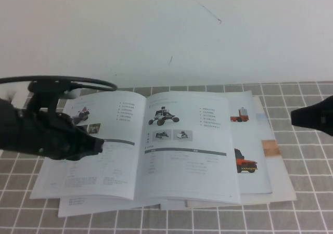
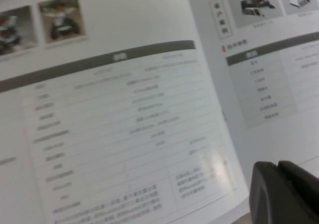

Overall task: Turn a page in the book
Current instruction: Open the closed book

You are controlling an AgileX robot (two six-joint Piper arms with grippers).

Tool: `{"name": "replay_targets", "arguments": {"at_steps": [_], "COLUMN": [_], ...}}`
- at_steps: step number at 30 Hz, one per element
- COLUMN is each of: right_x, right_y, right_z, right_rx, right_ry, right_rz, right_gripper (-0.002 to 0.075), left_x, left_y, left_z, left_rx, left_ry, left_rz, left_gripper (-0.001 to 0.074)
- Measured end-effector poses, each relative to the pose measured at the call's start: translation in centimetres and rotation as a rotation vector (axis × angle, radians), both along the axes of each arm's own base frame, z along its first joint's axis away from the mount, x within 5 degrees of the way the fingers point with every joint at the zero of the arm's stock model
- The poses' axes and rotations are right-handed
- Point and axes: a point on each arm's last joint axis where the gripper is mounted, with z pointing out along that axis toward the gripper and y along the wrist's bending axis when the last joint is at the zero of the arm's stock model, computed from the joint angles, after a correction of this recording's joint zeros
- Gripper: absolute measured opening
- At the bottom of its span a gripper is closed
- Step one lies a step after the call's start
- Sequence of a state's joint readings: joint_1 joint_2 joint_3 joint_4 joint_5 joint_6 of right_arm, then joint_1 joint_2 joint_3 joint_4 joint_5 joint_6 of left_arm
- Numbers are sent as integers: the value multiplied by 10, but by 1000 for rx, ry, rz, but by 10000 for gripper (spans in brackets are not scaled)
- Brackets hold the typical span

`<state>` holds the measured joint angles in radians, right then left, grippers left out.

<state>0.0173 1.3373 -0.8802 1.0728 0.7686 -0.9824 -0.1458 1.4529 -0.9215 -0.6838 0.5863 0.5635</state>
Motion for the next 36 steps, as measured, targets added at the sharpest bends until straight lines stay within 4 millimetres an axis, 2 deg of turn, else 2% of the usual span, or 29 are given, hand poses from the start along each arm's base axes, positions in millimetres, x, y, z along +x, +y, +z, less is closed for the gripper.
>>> {"name": "replay_targets", "arguments": {"at_steps": [4, 8, 10, 13, 16, 19, 26, 30, 36], "right_x": [14, 24, 27, 33, 43, 52, 62, 65, 66], "right_y": [14, 41, 58, 73, 76, 78, 80, 81, 81], "right_z": [-28, -55, -66, -81, -98, -113, -141, -150, -153], "right_rx": [21, -27, -58, -88, -95, -107, -130, -133, -124], "right_ry": [84, 120, 121, 131, 168, 200, 259, 284, 285], "right_rz": [66, 92, 102, 87, 53, 35, 19, 16, 13], "right_gripper": [10, 17, 43, 134, 246, 302, 325, 325, 325], "left_x": [22, 38, 43, 47, 48, 51, 58, 60, 60], "left_y": [-12, -18, -19, -20, -18, -17, -15, -16, -16], "left_z": [-12, -27, -36, -45, -58, -69, -104, -107, -107], "left_rx": [-53, -77, -76, -61, -20, 10, 46, 41, 32], "left_ry": [82, 136, 156, 175, 204, 222, 296, 307, 311], "left_rz": [-86, -123, -148, -172, -196, -203, -198, -200, -198], "left_gripper": [-4, -4, -4, -4, -4, -4, -4, -4, -4]}}
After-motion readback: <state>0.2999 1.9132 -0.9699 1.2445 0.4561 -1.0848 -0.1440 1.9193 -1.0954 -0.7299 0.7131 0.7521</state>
